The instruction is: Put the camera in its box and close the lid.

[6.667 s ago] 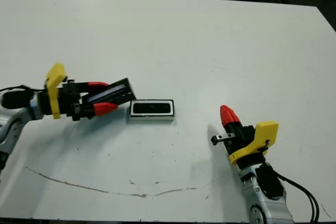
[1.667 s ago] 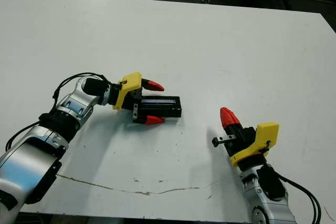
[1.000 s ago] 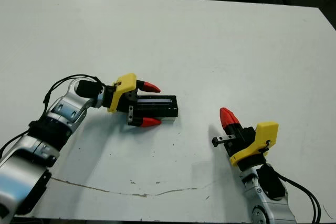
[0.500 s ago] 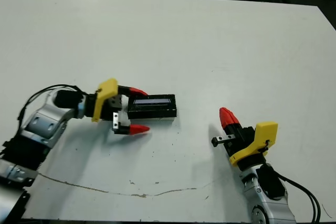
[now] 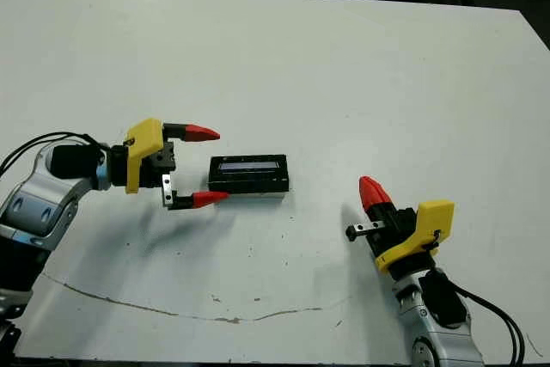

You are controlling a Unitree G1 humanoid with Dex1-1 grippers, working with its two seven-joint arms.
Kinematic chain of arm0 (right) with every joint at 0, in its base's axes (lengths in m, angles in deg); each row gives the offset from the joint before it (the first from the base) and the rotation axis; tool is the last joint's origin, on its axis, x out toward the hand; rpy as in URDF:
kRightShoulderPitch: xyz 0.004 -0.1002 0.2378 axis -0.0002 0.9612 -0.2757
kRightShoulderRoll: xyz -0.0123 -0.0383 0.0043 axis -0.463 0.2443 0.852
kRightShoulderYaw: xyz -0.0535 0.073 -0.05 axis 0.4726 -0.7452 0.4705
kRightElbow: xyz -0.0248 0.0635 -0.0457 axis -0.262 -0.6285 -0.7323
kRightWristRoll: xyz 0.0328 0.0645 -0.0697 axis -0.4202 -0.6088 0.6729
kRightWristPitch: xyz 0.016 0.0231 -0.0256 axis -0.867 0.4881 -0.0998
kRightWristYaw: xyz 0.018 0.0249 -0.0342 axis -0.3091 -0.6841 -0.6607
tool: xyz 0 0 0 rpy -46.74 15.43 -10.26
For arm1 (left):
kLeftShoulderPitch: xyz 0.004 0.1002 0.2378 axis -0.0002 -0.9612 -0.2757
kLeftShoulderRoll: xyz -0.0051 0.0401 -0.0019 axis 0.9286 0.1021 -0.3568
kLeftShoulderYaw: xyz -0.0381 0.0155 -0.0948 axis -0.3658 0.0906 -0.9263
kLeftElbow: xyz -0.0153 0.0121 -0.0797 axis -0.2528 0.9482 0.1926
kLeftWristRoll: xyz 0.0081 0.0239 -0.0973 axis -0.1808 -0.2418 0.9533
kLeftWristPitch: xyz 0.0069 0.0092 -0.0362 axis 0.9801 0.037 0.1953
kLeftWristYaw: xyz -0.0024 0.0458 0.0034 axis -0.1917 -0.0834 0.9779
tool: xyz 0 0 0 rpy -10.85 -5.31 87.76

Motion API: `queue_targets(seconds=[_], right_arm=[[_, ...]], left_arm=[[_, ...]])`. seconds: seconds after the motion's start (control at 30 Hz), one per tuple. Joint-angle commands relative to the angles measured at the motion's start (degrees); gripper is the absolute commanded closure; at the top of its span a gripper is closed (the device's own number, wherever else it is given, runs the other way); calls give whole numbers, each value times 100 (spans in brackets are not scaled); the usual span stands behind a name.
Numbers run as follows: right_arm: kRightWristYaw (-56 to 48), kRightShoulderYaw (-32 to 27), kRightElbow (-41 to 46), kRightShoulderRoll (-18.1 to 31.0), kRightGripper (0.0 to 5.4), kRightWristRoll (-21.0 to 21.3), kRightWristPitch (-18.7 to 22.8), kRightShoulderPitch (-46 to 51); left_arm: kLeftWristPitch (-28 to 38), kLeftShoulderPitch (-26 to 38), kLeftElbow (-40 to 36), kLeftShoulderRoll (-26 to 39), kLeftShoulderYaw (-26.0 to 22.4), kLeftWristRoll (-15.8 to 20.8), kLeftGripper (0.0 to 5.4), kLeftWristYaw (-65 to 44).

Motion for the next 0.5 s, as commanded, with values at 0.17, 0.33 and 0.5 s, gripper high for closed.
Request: queue_targets(seconds=[0.17,0.33,0.5], right_arm=[[-17,-7,-37,74,540,50,-39,71],[-39,-5,-72,51,540,18,-46,62],[-27,3,-45,49,540,11,-14,63]], left_arm=[[58,-218,-187,530,-346,338,1,-292],[-407,-311,-412,375,-979,1429,1,-335],[-1402,-776,-1454,-683,-1450,2442,28,1352]])
